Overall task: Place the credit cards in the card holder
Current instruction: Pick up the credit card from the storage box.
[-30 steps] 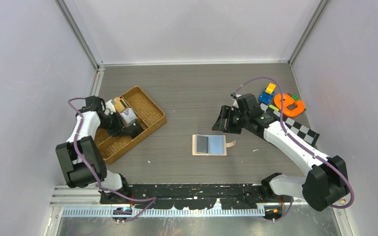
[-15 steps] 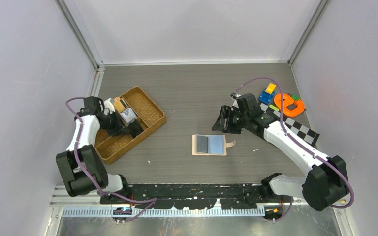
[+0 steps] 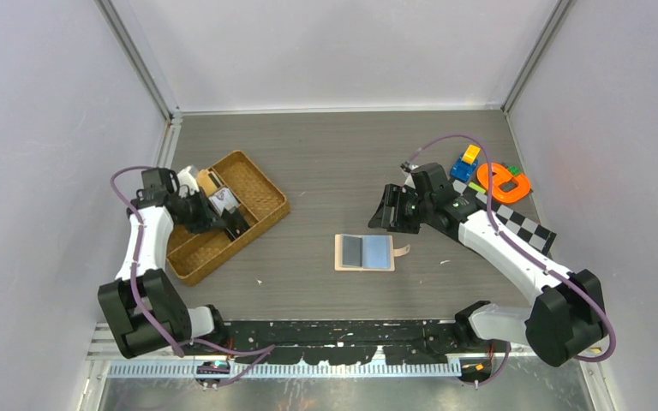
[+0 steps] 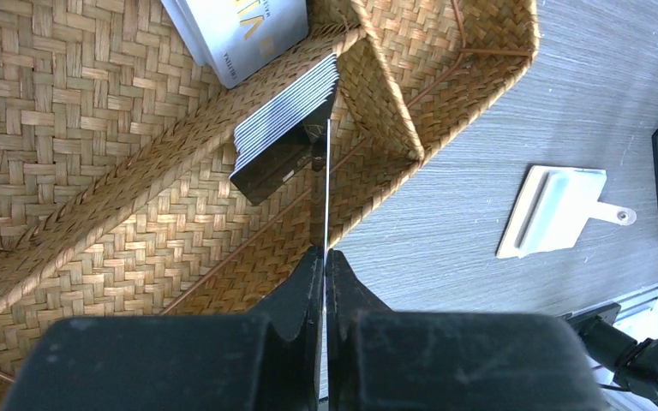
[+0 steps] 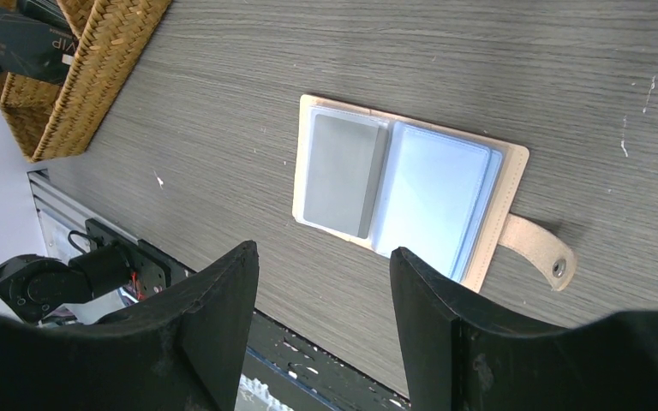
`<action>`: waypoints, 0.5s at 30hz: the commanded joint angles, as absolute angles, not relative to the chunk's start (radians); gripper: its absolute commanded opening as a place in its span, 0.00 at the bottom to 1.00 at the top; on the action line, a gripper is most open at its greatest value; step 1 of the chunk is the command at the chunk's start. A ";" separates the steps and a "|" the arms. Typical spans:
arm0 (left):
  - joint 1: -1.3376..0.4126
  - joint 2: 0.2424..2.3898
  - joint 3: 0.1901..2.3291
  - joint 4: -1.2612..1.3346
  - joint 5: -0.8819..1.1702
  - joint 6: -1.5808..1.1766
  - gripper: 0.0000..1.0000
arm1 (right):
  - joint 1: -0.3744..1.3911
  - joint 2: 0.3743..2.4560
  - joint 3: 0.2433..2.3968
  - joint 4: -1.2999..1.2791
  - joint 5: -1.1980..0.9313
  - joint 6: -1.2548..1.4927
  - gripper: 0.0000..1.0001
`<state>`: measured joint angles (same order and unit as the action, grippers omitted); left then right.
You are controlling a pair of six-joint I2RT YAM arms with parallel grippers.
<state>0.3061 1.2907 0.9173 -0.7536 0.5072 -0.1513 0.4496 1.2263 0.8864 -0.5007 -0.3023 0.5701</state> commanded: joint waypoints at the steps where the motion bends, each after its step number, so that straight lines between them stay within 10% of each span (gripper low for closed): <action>1: 0.295 1.215 0.937 -0.720 0.550 -0.133 0.00 | 0.447 1.217 0.915 -0.469 -0.314 0.566 0.63; 15: 0.228 1.036 0.978 -0.701 0.581 -0.126 0.00 | 0.447 1.177 0.946 -0.439 -0.349 0.555 0.63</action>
<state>0.2638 1.0851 0.9199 -0.7338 0.5152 -0.1299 0.4496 1.2194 0.8944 -0.4911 -0.3042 0.5697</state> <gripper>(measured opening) 0.014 0.628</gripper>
